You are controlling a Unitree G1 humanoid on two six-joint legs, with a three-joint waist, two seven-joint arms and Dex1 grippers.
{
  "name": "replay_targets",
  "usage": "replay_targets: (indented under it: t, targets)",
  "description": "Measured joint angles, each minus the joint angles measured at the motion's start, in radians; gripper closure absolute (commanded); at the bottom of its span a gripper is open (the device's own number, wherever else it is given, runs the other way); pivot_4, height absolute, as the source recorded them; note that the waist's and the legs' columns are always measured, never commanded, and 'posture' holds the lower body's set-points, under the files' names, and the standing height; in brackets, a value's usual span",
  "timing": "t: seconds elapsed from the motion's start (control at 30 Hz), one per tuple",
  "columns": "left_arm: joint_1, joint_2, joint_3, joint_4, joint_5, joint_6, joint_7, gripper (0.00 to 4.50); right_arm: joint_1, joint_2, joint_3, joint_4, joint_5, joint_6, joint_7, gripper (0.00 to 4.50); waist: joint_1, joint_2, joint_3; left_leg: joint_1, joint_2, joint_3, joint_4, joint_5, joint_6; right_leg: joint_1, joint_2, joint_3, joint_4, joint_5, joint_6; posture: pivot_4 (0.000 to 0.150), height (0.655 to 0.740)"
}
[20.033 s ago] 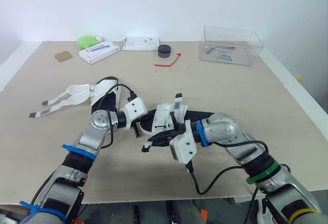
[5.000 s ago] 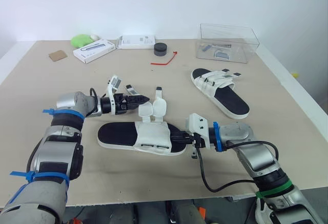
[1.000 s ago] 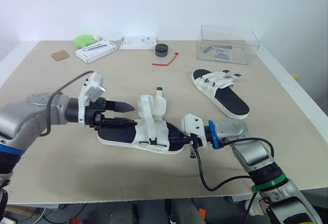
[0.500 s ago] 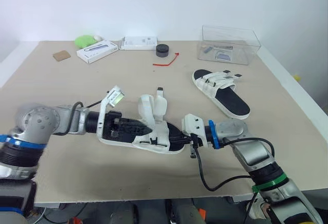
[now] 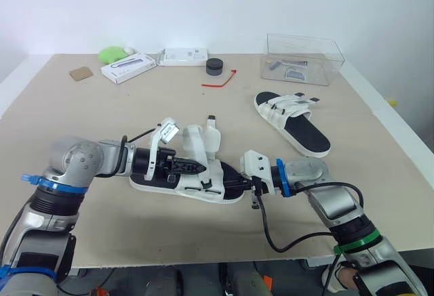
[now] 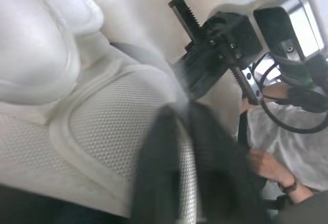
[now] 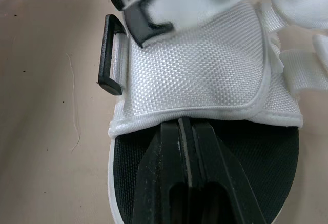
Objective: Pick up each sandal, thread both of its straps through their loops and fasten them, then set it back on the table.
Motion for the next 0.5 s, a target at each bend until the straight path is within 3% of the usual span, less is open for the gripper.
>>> replay_targets:
  t: [0.3,0.5]
  targets:
    - [-0.021,-0.050,0.084,0.081,-0.001,0.023,-0.041,4.48,0.004,-0.003,0.000,-0.010,0.000,0.001,-0.002,4.50,0.000,0.000,0.000,0.000,0.000,0.000,0.000,0.000,0.000,0.000,0.000,0.000,0.000,0.000,0.000,0.150,0.7400]
    - [-0.048,0.062,0.095,0.086,-0.004,0.032,-0.275,4.48,0.007,-0.005,0.000,-0.016,0.000,0.001,-0.001,4.50,-0.001,0.000,0.000,0.000,0.000,0.000,-0.001,0.000,0.000,-0.001,0.000,-0.001,0.000,-0.001,-0.001,0.150,0.7400]
